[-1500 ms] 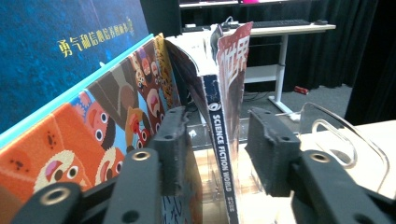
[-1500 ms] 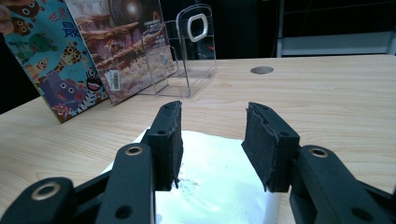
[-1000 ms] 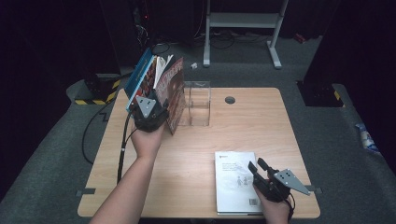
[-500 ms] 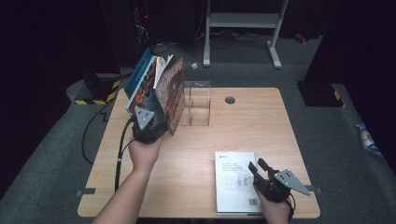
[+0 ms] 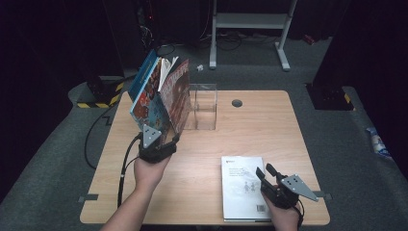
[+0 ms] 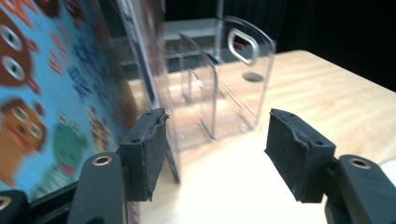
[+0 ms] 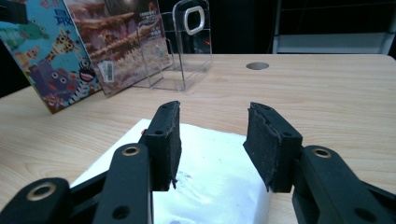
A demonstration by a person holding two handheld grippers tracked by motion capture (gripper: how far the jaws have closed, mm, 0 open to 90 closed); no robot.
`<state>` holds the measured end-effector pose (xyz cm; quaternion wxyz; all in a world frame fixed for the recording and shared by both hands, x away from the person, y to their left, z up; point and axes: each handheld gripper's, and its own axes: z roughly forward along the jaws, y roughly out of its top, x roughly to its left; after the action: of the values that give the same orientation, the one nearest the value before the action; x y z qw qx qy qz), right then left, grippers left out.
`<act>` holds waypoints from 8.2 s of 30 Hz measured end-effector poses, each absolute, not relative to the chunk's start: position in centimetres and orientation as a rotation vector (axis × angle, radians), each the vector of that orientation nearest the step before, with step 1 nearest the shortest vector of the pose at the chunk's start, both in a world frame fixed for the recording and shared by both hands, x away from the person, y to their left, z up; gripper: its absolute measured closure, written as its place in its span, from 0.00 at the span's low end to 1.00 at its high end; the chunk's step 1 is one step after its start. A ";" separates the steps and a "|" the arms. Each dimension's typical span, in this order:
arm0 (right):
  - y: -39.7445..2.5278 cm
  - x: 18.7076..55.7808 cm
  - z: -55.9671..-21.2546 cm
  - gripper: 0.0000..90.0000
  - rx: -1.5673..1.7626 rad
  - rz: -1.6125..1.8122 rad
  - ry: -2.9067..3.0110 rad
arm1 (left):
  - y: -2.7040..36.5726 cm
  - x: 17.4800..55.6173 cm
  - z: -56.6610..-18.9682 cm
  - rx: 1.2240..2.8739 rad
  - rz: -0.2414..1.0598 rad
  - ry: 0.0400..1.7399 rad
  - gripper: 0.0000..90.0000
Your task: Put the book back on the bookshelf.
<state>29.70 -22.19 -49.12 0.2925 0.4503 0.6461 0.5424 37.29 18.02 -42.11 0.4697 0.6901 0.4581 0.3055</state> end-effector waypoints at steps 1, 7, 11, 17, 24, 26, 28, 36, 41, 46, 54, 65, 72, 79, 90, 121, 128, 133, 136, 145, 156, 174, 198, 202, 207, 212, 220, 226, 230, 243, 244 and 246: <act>-22.2 29.7 -49.1 0.60 1.199 1.441 1.726 | 17.9 37.1 -42.4 1.708 0.741 1.115 0.41; -22.2 29.8 -49.2 0.59 1.206 1.418 1.746 | 17.2 36.1 -44.5 1.799 0.651 1.082 0.35; -22.4 29.9 -49.2 0.57 1.211 1.397 1.743 | 16.7 35.4 -46.3 1.870 0.592 1.068 0.31; -22.7 30.0 -49.1 0.54 1.220 1.356 1.747 | 16.3 34.3 -48.8 1.985 0.528 1.054 0.26; -23.1 30.3 -49.1 0.50 1.274 1.331 1.767 | 15.6 33.7 -51.3 2.141 0.473 1.043 0.17; -23.2 30.4 -49.1 0.49 1.283 1.316 1.780 | 15.4 33.5 -51.7 2.159 0.477 1.033 0.17; -23.2 30.5 -49.2 0.46 1.294 1.287 1.805 | 15.4 33.3 -52.1 2.163 0.477 1.026 0.17; -23.5 31.0 -49.1 0.38 1.364 1.180 1.954 | 15.5 32.8 -52.6 2.135 0.479 1.010 0.17; -23.6 29.7 -50.0 0.32 1.434 1.113 2.031 | 15.6 32.7 -52.6 2.118 0.468 1.005 0.17; -23.8 28.9 -50.5 0.31 1.521 1.176 2.032 | 15.9 32.7 -52.6 2.097 0.448 1.004 0.17; -22.4 28.7 -50.6 0.31 1.527 1.200 2.061 | 16.4 32.7 -52.6 2.070 0.410 1.008 0.19; -19.8 28.6 -50.6 0.33 1.497 1.207 2.096 | 15.4 31.8 -51.9 2.026 0.323 0.984 0.21; -15.8 29.3 -50.7 0.33 1.442 1.231 2.157 | 16.0 31.5 -51.8 2.027 0.305 0.994 0.25; -13.8 30.0 -50.6 0.33 1.428 1.227 2.181 | 16.3 31.1 -51.7 2.042 0.302 1.009 0.31; -15.7 28.8 -50.6 0.38 1.417 1.253 2.174 | 14.6 30.1 -52.4 2.095 0.309 0.972 0.39; -14.4 30.9 -51.6 0.39 1.418 1.374 2.133 | 17.3 33.4 -50.3 1.899 0.268 1.023 0.36; -14.5 30.9 -51.6 0.39 1.409 1.371 2.141 | 13.9 34.7 -51.3 1.937 0.152 0.991 0.23; -14.5 30.9 -51.6 0.39 1.403 1.374 2.140 | 13.1 35.5 -51.7 1.929 0.089 0.970 0.20; -14.5 30.9 -51.6 0.39 1.400 1.374 2.142 | 12.9 35.6 -51.9 1.923 0.086 0.968 0.17; -14.5 30.8 -51.7 0.39 1.395 1.381 2.134 | 13.0 35.2 -51.7 1.930 0.122 0.960 0.20; -14.3 30.8 -51.6 0.39 1.369 1.354 2.143 | 13.6 34.9 -51.6 1.916 0.126 0.955 0.30; -14.6 31.7 -51.4 0.32 1.418 1.362 2.185 | 14.7 34.0 -51.0 1.885 0.241 0.854 0.53; -15.5 35.3 -51.4 0.17 1.581 1.479 2.299 | 14.1 32.0 -49.3 1.863 0.419 0.657 0.53; -15.6 35.5 -51.6 0.15 1.594 1.510 2.310 | 14.0 31.7 -49.2 1.848 0.452 0.631 0.54; -15.7 35.9 -51.9 0.11 1.637 1.563 2.330 | 14.0 31.4 -49.0 1.845 0.476 0.613 0.54; -15.8 36.2 -52.2 0.09 1.650 1.595 2.350 | 14.0 31.1 -48.9 1.843 0.502 0.592 0.54; -16.0 36.4 -52.2 0.08 1.655 1.624 2.357 | 13.9 30.7 -48.7 1.836 0.540 0.558 0.54; -16.2 36.6 -52.4 0.08 1.668 1.666 2.362 | 13.9 30.4 -48.7 1.834 0.564 0.536 0.54; -16.3 36.7 -52.5 0.08 1.680 1.692 2.363 | 13.9 30.2 -48.7 1.830 0.577 0.524 0.54; -16.5 36.9 -52.8 0.08 1.693 1.777 2.367 | 13.8 29.7 -48.6 1.811 0.612 0.481 0.54; -16.5 37.0 -52.9 0.08 1.701 1.800 2.373 | 13.9 29.7 -48.6 1.812 0.617 0.475 0.54; -16.4 37.0 -52.9 0.08 1.703 1.813 2.371 | 13.8 29.8 -48.6 1.812 0.605 0.489 0.54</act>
<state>36.99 -16.39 -52.90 -0.1469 0.4902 0.6824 0.5219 29.75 13.83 -48.56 0.5521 0.7660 0.2070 0.2560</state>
